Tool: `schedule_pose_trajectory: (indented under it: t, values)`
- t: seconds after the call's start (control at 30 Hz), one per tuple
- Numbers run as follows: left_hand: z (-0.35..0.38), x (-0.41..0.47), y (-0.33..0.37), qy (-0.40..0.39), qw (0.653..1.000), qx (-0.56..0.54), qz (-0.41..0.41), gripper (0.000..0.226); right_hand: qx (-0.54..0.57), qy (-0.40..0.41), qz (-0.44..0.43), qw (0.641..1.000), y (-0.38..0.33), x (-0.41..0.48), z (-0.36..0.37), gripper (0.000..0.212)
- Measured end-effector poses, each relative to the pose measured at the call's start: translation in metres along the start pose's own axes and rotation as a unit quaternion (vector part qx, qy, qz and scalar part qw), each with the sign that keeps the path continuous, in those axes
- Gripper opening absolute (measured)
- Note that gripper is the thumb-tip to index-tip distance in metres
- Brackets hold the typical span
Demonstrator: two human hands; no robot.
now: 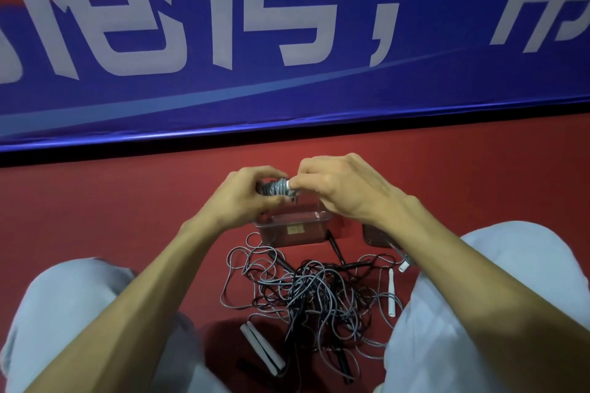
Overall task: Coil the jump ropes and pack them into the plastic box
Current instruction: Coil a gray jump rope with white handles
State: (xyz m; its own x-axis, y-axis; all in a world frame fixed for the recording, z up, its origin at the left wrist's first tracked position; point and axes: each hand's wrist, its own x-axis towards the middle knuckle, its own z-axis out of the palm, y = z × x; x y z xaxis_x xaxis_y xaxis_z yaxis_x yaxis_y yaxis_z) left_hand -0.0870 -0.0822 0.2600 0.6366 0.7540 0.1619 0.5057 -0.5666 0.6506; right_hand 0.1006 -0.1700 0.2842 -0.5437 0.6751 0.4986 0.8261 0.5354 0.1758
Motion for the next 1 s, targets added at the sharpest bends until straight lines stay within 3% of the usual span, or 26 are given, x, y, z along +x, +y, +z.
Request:
schedule_pose_trajectory:
  t: [0.13, 0.23, 0.33, 0.47, 0.57, 0.67, 0.83, 0.9, 1.0]
  values:
    - [0.008, -0.004, 0.004, -0.078, 0.993, 0.054, 0.071, 0.022, 0.046, 0.051, 0.060, 0.996, 0.001, 0.001, 0.000, 0.014]
    - [0.011, -0.004, 0.006, -0.077, 0.992, 0.029, 0.092, 0.027, 0.079, 0.086, 0.194, 0.974, 0.007, -0.001, 0.002, 0.018]
    - [0.013, -0.006, 0.010, -0.069, 0.994, -0.005, 0.090, 0.022, 0.132, 0.065, 0.310, 0.939, 0.012, 0.000, 0.006, 0.021]
    - [0.017, -0.009, 0.014, -0.077, 0.993, -0.043, 0.073, 0.033, 0.238, -0.002, 0.351, 0.906, 0.019, 0.002, 0.007, 0.020]
    - [0.024, -0.009, 0.014, -0.060, 0.993, -0.066, 0.072, 0.029, 0.417, -0.038, 0.366, 0.831, 0.023, 0.000, 0.003, 0.020]
    - [0.023, -0.005, 0.014, -0.034, 0.984, -0.166, 0.048, 0.028, 0.547, 0.022, 0.409, 0.730, 0.031, -0.004, 0.002, 0.014]
    - [0.006, -0.006, 0.024, 0.014, 0.943, -0.333, 0.002, 0.019, 0.603, 0.060, 0.416, 0.678, 0.037, -0.007, 0.002, 0.005]
    - [0.002, -0.006, 0.027, 0.023, 0.913, -0.406, -0.017, 0.020, 0.602, 0.043, 0.399, 0.690, 0.034, -0.005, 0.001, 0.013]
    - [-0.001, -0.005, 0.026, 0.029, 0.881, -0.470, -0.045, 0.030, 0.502, 0.009, 0.344, 0.793, 0.025, 0.003, -0.001, 0.013]
